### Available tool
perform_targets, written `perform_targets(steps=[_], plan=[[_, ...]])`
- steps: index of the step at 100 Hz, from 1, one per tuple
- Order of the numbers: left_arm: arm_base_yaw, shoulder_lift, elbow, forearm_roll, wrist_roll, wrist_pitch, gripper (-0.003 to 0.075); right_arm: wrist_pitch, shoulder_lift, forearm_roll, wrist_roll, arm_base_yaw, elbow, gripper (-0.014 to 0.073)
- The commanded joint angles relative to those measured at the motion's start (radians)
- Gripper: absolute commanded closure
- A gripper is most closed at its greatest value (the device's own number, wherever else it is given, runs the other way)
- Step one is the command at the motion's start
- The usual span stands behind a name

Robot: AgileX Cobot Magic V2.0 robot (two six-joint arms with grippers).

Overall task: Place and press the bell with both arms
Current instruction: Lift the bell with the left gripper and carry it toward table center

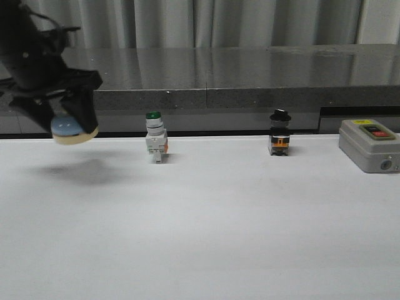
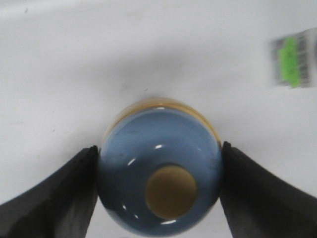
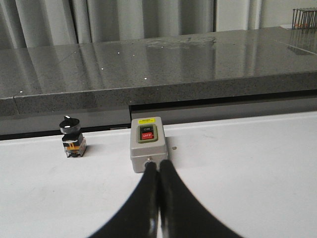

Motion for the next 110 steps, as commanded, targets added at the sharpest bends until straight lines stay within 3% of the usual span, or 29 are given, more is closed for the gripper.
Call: perform_targets(steps=[1,23,77,110], plan=[[-0.042,-0.072,-0.094,-0.013,-0.011,0.043,0.0367,-0.079,-0.014,-0.007,-0.002,-0.006,-0.014,0.0654],[-0.164,-0.072,-0.2,-0.001,-0.011,0.093,0.0367,-0.079,-0.014,-0.007,-0.002,-0.006,-0.014,0.0654],[-0.441,0.015,-0.204,0.018,-0.011,0.081,0.0367,-0.079,-0.014,-0.007,-0.002,-0.006,-0.014,0.0654],[-0.48,0.107,-0.206,0.02,-0.011,0.063,0.0367,-0.079,-0.014,-0.007,-0.002,-0.006,-0.014,0.0654]])
